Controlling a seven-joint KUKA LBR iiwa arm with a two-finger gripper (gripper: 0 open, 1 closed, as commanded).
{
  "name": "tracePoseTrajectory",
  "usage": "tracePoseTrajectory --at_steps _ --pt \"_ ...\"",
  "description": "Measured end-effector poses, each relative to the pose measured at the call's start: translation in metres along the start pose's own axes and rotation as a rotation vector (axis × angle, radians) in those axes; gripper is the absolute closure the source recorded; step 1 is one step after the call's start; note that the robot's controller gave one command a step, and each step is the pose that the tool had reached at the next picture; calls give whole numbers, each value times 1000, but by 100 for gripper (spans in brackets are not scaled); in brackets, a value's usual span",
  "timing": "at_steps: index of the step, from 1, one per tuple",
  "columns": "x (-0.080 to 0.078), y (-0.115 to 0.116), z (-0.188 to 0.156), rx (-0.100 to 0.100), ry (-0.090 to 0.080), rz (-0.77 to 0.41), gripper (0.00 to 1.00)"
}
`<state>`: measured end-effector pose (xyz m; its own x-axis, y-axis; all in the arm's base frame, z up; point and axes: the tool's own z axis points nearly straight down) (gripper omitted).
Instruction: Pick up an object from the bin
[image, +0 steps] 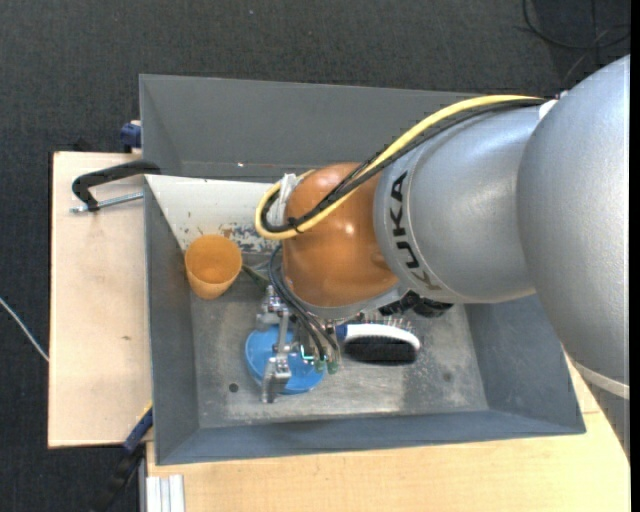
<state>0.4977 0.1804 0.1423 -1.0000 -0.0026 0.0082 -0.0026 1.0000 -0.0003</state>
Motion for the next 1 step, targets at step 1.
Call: tracePoseTrajectory --at_steps 1 --pt "-16 -55 60 -3 4 71 0"
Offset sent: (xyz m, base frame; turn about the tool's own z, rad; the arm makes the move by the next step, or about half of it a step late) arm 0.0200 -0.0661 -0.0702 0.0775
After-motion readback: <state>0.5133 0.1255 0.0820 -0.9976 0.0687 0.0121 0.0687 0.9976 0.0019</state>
